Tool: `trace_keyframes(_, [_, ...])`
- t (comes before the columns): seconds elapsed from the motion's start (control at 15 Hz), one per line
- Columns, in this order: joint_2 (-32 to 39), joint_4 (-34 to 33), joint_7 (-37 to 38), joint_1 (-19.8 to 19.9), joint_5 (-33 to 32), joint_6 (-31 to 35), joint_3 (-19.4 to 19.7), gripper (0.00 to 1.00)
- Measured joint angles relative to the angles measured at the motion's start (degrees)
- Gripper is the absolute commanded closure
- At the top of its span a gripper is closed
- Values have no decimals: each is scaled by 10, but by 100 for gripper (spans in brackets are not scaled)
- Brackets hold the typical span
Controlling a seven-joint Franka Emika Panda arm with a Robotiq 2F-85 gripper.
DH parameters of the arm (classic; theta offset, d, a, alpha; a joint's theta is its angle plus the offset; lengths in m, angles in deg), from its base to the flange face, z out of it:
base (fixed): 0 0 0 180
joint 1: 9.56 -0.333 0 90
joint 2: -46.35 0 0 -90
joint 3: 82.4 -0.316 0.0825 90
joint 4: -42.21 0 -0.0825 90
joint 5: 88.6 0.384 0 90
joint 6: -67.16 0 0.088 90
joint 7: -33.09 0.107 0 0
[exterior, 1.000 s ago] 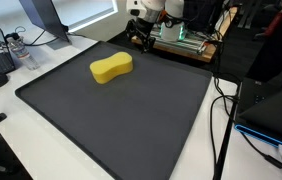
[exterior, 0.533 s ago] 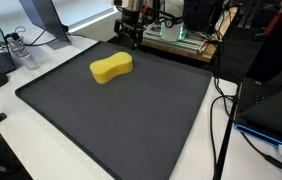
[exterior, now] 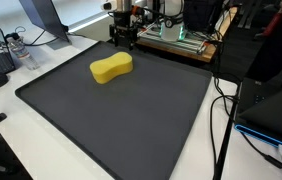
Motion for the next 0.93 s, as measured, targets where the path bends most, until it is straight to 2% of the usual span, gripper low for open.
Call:
trace_keyframes(0.2, [-20,-5,-116,-5,73,-48,53,0])
trace_keyframes(0.4, [-30,-7,-192,6,93,-85,102,0])
trace_keyframes(0.67, [-32,-7,-240,16,102,-118,146,0])
trace_keyframes(0.93, [-32,-15,-269,11,138,-149,165,0])
